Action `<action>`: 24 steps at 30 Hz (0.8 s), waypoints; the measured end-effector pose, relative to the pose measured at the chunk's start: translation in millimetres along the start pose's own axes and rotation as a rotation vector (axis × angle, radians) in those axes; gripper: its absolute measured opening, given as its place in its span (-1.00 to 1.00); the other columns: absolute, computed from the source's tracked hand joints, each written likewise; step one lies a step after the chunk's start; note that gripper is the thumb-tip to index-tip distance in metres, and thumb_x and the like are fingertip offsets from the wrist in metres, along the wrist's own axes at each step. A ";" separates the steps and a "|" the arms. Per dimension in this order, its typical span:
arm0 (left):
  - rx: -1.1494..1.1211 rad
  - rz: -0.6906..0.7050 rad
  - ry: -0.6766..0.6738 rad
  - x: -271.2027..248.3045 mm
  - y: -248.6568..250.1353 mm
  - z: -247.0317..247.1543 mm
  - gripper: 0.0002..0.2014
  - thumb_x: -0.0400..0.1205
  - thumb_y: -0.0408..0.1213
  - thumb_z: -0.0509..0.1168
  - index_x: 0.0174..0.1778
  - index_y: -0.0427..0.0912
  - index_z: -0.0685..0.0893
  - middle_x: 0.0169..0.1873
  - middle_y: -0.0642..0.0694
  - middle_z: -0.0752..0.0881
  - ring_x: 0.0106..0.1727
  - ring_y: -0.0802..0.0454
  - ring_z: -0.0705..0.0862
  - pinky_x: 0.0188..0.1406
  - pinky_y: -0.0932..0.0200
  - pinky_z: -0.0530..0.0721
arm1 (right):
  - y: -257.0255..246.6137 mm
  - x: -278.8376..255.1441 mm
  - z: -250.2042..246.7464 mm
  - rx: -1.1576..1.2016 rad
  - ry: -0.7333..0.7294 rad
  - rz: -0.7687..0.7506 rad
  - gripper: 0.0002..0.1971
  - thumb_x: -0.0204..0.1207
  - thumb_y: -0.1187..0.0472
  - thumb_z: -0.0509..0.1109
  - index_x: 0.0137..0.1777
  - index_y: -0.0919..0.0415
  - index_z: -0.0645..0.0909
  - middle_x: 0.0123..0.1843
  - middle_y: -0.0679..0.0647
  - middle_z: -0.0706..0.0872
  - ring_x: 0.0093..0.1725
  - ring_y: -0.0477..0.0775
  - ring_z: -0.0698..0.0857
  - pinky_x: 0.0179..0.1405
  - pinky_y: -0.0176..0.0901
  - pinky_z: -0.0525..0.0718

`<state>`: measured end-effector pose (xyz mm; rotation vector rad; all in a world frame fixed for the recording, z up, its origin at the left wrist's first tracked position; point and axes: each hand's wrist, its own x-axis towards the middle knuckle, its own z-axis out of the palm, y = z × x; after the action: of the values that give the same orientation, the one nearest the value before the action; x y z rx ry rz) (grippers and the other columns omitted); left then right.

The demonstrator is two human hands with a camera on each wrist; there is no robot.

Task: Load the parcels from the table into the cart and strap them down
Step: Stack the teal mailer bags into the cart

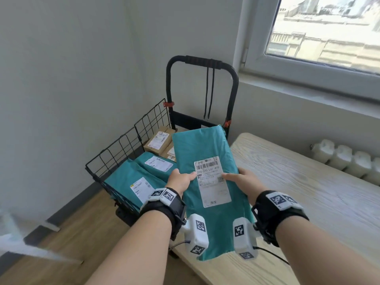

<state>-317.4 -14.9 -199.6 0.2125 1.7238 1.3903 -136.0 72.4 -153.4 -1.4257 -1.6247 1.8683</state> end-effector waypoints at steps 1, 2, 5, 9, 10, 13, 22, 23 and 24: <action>-0.025 -0.007 0.011 6.8 7.8 -1.9 -0.40 0.25 -0.24 0.54 0.18 -0.37 0.58 0.07 -0.35 0.76 0.02 -0.27 0.78 0.09 -0.32 0.73 | -5.0 9.1 3.3 -0.009 -0.003 -0.006 -0.76 0.51 0.22 0.49 0.16 0.17 0.67 -0.02 0.14 0.84 -0.07 0.19 0.83 0.05 0.15 0.78; -0.041 -0.015 0.020 15.7 14.5 -3.4 -0.45 0.32 -0.31 0.54 0.19 -0.40 0.58 0.08 -0.37 0.76 0.02 -0.26 0.78 0.10 -0.30 0.73 | -9.8 18.8 5.5 -0.016 0.000 -0.005 -0.76 0.50 0.22 0.49 0.16 0.17 0.67 -0.02 0.15 0.83 -0.07 0.20 0.83 0.05 0.15 0.78; -0.085 -0.046 0.069 39.9 31.8 -5.8 -0.68 0.54 -0.46 0.44 0.17 -0.47 0.60 0.04 -0.37 0.75 0.03 -0.27 0.77 0.07 -0.19 0.73 | -21.7 47.7 7.1 -0.068 0.016 0.004 -0.73 0.48 0.21 0.49 0.17 0.19 0.67 -0.01 0.16 0.83 -0.06 0.20 0.82 0.04 0.12 0.78; -0.161 -0.090 0.184 84.8 32.7 -22.3 -0.41 0.41 -0.33 0.49 0.35 -0.41 0.51 0.20 -0.33 0.69 0.13 -0.28 0.73 0.19 -0.24 0.69 | -30.2 77.6 9.9 -0.175 0.080 0.000 -0.75 0.47 0.15 0.50 0.13 0.14 0.71 -0.07 0.11 0.82 -0.13 0.07 0.80 -0.15 -0.13 0.76; -0.172 -0.097 0.223 101.6 30.1 -29.0 -0.33 0.40 -0.30 0.49 0.42 -0.39 0.45 0.27 -0.30 0.66 0.18 -0.28 0.70 0.24 -0.25 0.66 | -30.4 83.1 12.2 -0.210 0.106 -0.004 -0.75 0.47 0.12 0.49 0.13 0.13 0.71 -0.09 0.07 0.81 -0.16 0.02 0.79 -0.19 -0.18 0.73; -0.165 -0.168 0.316 101.1 51.1 -35.1 -0.40 0.59 -0.33 0.39 0.50 -0.42 0.35 0.35 -0.29 0.57 0.31 -0.24 0.63 0.33 -0.02 0.55 | -27.9 99.9 22.0 -0.292 0.186 -0.023 -0.64 0.42 -0.02 0.50 0.17 0.09 0.69 -0.05 0.03 0.78 -0.10 0.02 0.77 0.00 -0.02 0.76; 0.156 -0.196 0.215 150.5 87.7 -58.7 -0.49 0.71 -0.29 0.18 0.59 -0.31 0.30 0.51 -0.29 0.46 0.32 -0.17 0.57 -0.20 0.21 0.65 | -47.0 151.8 57.9 -0.121 0.299 0.037 -0.34 0.42 -0.10 0.49 0.41 0.29 0.48 0.14 0.10 0.70 0.03 0.11 0.75 0.06 0.16 0.76; 0.229 -0.177 0.205 156.2 93.1 -63.1 -0.43 0.68 -0.37 0.21 0.63 -0.30 0.24 0.50 -0.27 0.47 0.43 -0.21 0.52 0.09 0.13 0.64 | -49.0 157.8 64.9 -0.133 0.305 0.047 -0.33 0.43 -0.08 0.49 0.43 0.29 0.45 0.14 0.10 0.70 0.03 0.11 0.75 0.05 0.13 0.76; 0.271 -0.153 0.154 157.4 99.6 -68.3 -0.38 0.67 -0.44 0.22 0.65 -0.28 0.18 0.49 -0.25 0.48 0.48 -0.21 0.48 0.31 0.10 0.55 | -51.5 163.8 71.5 -0.192 0.340 0.049 -0.32 0.46 -0.05 0.48 0.48 0.27 0.39 0.21 0.11 0.66 0.10 0.12 0.71 0.11 0.08 0.72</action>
<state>-497.0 69.4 -197.5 0.1210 2.0117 1.0833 -289.6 168.2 -196.0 -1.7633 -1.6402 1.4228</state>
